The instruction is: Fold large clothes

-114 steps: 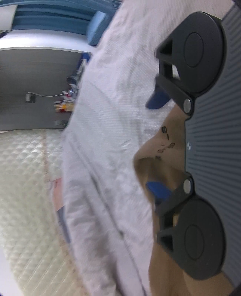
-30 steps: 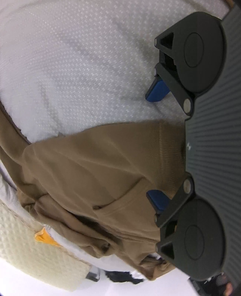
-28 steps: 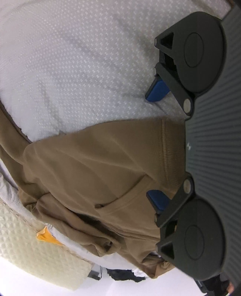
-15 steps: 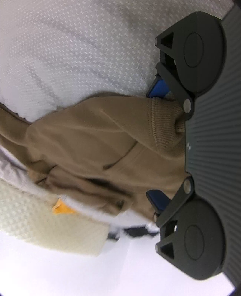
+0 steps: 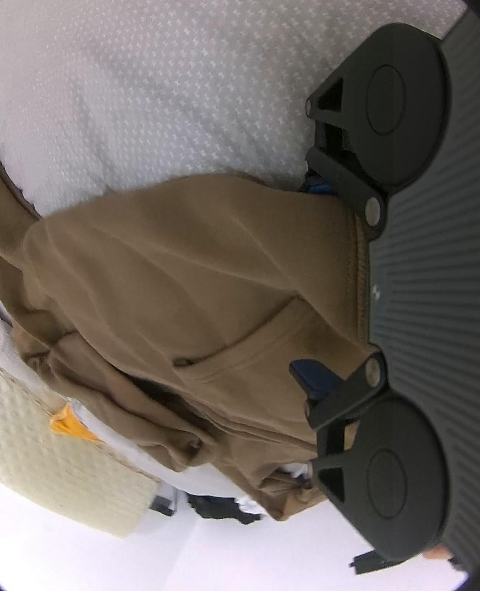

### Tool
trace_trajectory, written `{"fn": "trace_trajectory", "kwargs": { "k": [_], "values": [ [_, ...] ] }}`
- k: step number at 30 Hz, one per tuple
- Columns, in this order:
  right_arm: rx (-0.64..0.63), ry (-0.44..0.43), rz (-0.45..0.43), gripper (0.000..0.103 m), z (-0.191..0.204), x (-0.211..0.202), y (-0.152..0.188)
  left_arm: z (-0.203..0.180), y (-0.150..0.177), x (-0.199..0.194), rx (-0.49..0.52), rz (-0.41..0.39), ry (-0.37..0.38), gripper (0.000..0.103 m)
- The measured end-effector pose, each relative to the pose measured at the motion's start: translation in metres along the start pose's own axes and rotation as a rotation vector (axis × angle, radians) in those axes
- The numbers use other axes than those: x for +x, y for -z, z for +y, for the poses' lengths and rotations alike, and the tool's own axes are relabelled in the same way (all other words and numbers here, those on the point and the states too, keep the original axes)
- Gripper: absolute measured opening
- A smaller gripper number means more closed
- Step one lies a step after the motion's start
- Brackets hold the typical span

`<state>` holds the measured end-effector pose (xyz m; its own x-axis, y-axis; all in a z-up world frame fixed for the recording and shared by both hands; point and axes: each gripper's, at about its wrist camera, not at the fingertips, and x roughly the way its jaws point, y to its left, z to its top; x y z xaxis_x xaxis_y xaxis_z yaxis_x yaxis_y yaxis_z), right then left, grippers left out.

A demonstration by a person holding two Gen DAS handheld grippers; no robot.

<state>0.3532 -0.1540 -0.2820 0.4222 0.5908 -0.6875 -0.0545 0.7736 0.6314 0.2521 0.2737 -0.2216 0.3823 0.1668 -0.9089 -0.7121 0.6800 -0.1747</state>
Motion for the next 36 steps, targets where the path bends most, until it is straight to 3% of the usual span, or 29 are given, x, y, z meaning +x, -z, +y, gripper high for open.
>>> {"fn": "trace_trajectory", "kwargs": {
  "k": [1, 2, 3, 6, 11, 15, 25, 29, 31, 34, 35, 36],
  "values": [
    [-0.007, 0.033, -0.008, 0.054, 0.001, -0.002, 0.001, 0.0, 0.0, -0.003, 0.009, -0.016, 0.002, 0.039],
    [-0.005, 0.053, -0.018, 0.045, 0.0, -0.004, 0.002, -0.001, 0.001, -0.006, 0.023, -0.033, 0.01, 0.034],
    [-0.001, 0.06, -0.024, 0.029, -0.001, -0.005, 0.002, -0.003, 0.002, -0.01, 0.036, -0.047, 0.017, 0.028],
    [-0.003, 0.024, -0.067, 0.019, 0.001, -0.019, 0.002, -0.005, 0.004, -0.026, 0.059, -0.085, 0.046, 0.017],
    [-0.146, 0.077, -0.136, 0.015, 0.023, -0.055, 0.001, 0.016, 0.006, -0.061, 0.014, -0.104, 0.146, 0.012],
    [-0.179, 0.074, -0.158, 0.012, 0.035, -0.079, -0.005, 0.031, 0.005, -0.088, -0.016, -0.11, 0.215, 0.012],
    [-0.242, 0.098, -0.146, 0.012, 0.042, -0.135, 0.019, 0.061, 0.026, -0.137, 0.03, -0.06, 0.274, 0.011],
    [-0.162, 0.135, -0.093, 0.014, 0.028, -0.14, 0.031, 0.068, 0.04, -0.143, 0.081, -0.049, 0.26, 0.012],
    [-0.162, 0.161, -0.076, 0.016, 0.028, -0.134, 0.035, 0.061, 0.042, -0.145, 0.114, -0.074, 0.232, 0.014],
    [-0.151, 0.183, -0.061, 0.024, 0.029, -0.127, 0.035, 0.052, 0.041, -0.144, 0.137, -0.042, 0.22, 0.021],
    [-0.15, 0.187, -0.058, 0.026, 0.03, -0.127, 0.034, 0.052, 0.041, -0.144, 0.145, -0.017, 0.214, 0.025],
    [-0.148, 0.193, -0.055, 0.031, 0.031, -0.129, 0.035, 0.05, 0.04, -0.143, 0.152, -0.002, 0.213, 0.039]
  ]
}}
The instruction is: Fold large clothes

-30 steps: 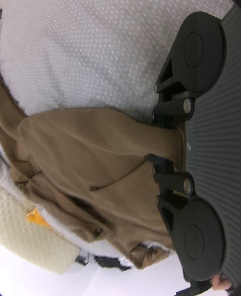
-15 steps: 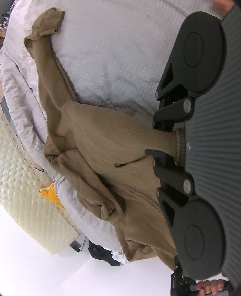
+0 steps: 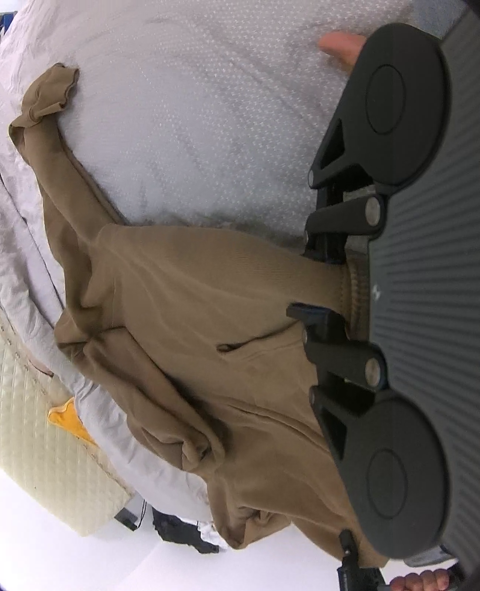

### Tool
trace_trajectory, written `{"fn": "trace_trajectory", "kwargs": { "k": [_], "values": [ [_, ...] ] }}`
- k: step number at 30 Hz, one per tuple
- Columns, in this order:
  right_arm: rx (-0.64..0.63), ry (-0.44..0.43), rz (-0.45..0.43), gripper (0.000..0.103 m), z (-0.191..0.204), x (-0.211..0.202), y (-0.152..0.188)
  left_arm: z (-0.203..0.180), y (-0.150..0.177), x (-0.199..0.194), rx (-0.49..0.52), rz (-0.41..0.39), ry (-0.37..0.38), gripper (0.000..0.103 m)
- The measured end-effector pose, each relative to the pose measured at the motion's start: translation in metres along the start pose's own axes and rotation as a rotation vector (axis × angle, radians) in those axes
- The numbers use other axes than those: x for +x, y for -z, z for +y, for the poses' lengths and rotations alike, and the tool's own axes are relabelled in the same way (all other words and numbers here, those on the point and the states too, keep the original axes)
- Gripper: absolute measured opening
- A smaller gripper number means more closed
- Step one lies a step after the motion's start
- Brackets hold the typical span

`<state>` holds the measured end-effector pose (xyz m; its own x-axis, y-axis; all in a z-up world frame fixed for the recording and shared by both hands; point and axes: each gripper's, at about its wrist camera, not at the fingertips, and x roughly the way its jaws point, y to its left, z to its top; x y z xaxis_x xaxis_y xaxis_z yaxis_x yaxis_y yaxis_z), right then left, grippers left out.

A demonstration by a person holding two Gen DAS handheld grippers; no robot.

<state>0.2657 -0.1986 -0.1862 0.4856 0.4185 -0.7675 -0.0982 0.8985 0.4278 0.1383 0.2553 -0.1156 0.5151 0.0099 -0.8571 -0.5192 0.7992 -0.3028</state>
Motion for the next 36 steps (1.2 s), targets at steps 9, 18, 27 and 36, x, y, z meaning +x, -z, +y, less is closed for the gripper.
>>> {"fn": "trace_trajectory", "kwargs": {
  "k": [9, 18, 27, 36],
  "values": [
    [-0.072, -0.01, -0.136, 0.077, 0.014, -0.027, -0.017, -0.018, -0.007, -0.042, 0.076, -0.073, 0.067, 0.07],
    [-0.147, -0.03, -0.209, 0.075, 0.063, 0.031, -0.041, -0.109, -0.054, 0.025, 0.112, -0.147, 0.119, 0.075],
    [-0.269, 0.041, -0.2, 0.075, 0.052, 0.095, -0.027, -0.181, -0.097, 0.133, 0.126, -0.16, 0.142, 0.079],
    [-0.277, 0.023, -0.253, 0.075, 0.05, 0.123, -0.037, -0.212, -0.127, 0.217, 0.112, -0.206, 0.016, 0.046]
  ]
}}
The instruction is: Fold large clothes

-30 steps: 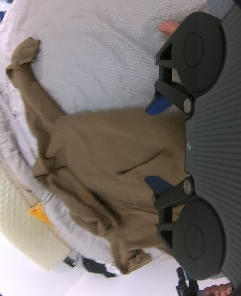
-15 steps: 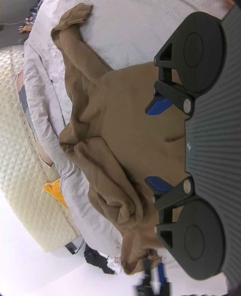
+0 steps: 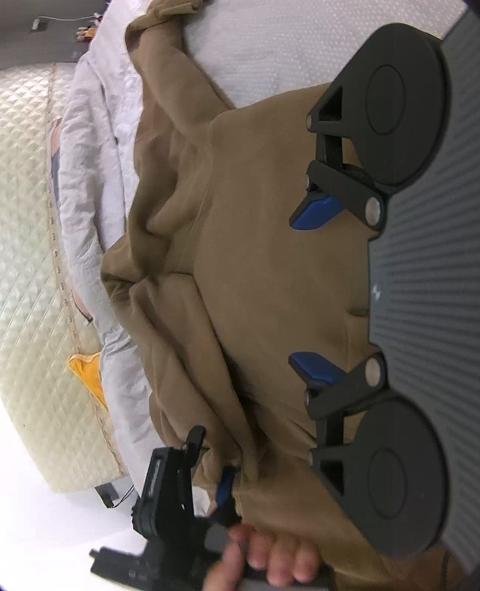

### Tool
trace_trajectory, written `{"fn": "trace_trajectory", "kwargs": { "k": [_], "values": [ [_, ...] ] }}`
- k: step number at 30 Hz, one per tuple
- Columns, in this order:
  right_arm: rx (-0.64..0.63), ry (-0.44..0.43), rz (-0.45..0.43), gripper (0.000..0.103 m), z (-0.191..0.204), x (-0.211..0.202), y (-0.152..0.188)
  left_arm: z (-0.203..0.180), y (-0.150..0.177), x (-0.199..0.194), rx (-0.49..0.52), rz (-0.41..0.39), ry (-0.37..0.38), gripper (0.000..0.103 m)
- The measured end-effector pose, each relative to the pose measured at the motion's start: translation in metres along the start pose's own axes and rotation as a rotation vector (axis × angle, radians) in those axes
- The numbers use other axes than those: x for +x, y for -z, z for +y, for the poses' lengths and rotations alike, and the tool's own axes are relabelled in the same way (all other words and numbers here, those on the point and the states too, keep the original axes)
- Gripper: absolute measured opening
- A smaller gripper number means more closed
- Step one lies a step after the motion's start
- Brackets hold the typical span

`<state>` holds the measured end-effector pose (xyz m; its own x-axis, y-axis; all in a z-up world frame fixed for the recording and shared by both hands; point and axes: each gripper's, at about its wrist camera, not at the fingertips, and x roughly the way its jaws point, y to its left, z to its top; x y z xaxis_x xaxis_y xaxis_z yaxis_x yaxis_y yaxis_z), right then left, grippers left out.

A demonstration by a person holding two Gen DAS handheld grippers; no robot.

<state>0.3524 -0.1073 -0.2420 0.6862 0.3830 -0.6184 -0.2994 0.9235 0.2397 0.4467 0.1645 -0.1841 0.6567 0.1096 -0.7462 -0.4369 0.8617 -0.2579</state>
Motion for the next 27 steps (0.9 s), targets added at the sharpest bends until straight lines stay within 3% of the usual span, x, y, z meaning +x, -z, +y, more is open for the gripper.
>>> {"fn": "trace_trajectory", "kwargs": {
  "k": [3, 7, 10, 15, 19, 22, 27],
  "values": [
    [0.067, 0.003, 0.005, 0.075, -0.009, 0.001, 0.001, -0.016, -0.024, 0.003, 0.017, 0.023, -0.036, 0.032],
    [0.102, 0.048, -0.046, 0.076, -0.008, -0.005, 0.002, -0.036, -0.076, -0.009, 0.037, -0.029, -0.056, 0.019],
    [0.071, 0.045, -0.032, 0.075, 0.001, 0.002, 0.003, -0.048, -0.129, -0.012, 0.004, -0.084, -0.072, 0.017],
    [0.041, 0.025, -0.045, 0.075, 0.011, 0.005, 0.003, -0.08, -0.203, 0.009, 0.051, -0.195, -0.147, 0.015],
    [0.019, 0.04, -0.111, 0.075, 0.015, 0.008, 0.0, -0.109, -0.259, 0.036, 0.117, -0.348, -0.212, 0.008],
    [0.034, 0.047, -0.144, 0.075, 0.008, 0.021, -0.005, -0.128, -0.294, 0.075, 0.142, -0.378, -0.233, 0.008],
    [0.056, 0.055, -0.115, 0.075, -0.003, 0.053, -0.004, -0.152, -0.323, 0.159, 0.196, -0.38, -0.277, 0.008]
  ]
}}
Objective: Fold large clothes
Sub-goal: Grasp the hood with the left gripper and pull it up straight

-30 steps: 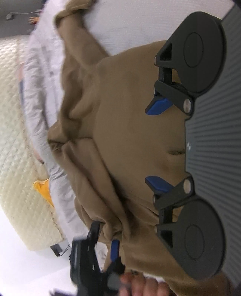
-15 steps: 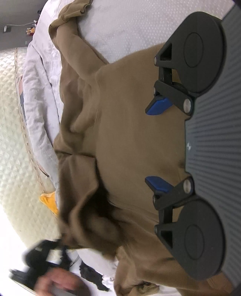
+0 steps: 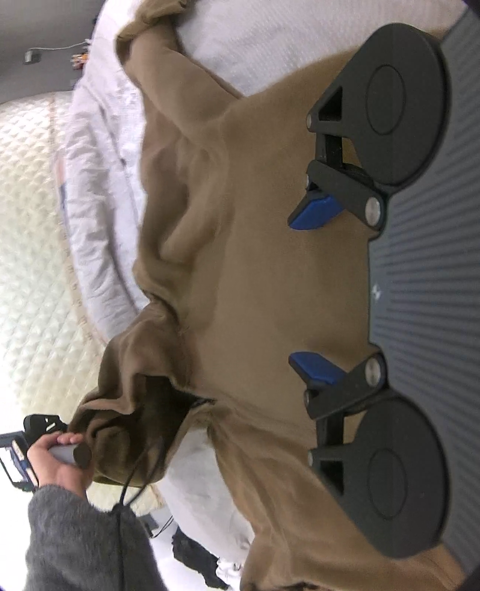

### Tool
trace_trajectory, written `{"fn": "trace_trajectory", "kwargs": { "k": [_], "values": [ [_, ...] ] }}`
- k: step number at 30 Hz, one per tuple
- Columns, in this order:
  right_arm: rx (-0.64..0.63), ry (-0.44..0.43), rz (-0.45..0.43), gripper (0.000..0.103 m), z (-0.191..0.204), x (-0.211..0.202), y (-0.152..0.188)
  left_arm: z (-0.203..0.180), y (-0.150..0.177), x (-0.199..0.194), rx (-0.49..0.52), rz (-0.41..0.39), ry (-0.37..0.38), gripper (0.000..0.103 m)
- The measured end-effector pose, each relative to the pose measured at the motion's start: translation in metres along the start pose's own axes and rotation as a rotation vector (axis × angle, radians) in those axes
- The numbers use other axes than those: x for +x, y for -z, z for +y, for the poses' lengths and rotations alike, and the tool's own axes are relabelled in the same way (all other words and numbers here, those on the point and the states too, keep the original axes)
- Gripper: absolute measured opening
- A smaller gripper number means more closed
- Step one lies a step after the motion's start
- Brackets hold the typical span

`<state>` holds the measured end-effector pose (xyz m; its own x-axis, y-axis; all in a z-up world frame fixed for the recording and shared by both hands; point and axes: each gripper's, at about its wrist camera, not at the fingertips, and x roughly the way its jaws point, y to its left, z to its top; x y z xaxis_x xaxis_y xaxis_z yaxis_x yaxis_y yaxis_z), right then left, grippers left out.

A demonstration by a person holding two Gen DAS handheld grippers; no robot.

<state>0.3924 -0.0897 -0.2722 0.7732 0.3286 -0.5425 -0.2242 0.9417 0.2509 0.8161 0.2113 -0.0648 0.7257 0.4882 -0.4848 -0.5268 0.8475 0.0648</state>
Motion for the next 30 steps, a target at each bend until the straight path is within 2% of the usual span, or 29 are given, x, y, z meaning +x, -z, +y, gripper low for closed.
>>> {"fn": "trace_trajectory", "kwargs": {
  "k": [5, 7, 11, 12, 13, 14, 15, 17, 19, 25, 30],
  "values": [
    [-0.001, -0.014, -0.002, 0.077, -0.001, 0.017, 0.001, -0.027, 0.023, 0.068, 0.059, 0.053, -0.05, 0.008],
    [-0.002, -0.017, 0.002, 0.077, -0.001, 0.021, 0.002, -0.027, 0.031, 0.078, 0.066, 0.063, -0.074, 0.008],
    [-0.007, -0.022, 0.002, 0.077, -0.003, 0.025, 0.003, -0.017, 0.027, 0.081, 0.026, 0.089, -0.056, 0.009],
    [-0.009, -0.022, 0.002, 0.077, -0.003, 0.026, 0.002, -0.015, 0.025, 0.073, 0.018, 0.103, -0.043, 0.014],
    [-0.008, -0.023, 0.001, 0.077, -0.004, 0.027, 0.001, -0.013, 0.022, 0.068, 0.006, 0.122, -0.022, 0.03],
    [-0.007, -0.025, 0.001, 0.077, -0.004, 0.027, 0.001, -0.01, 0.018, 0.06, -0.006, 0.142, 0.005, 0.044],
    [-0.004, -0.028, 0.001, 0.077, -0.005, 0.026, 0.0, -0.007, 0.015, 0.05, -0.022, 0.165, 0.028, 0.068],
    [-0.003, -0.029, 0.0, 0.076, -0.006, 0.024, -0.001, 0.001, 0.017, 0.02, -0.07, 0.165, 0.107, 0.07],
    [-0.01, -0.029, -0.003, 0.075, -0.005, 0.02, -0.001, 0.005, 0.023, -0.012, -0.071, 0.164, 0.179, 0.07],
    [-0.051, -0.032, -0.034, 0.075, 0.0, -0.002, -0.001, 0.024, 0.042, -0.114, 0.004, 0.157, 0.265, 0.07],
    [-0.091, -0.046, -0.072, 0.075, 0.002, -0.026, -0.003, 0.05, 0.077, -0.201, 0.034, 0.148, 0.305, 0.07]
  ]
}}
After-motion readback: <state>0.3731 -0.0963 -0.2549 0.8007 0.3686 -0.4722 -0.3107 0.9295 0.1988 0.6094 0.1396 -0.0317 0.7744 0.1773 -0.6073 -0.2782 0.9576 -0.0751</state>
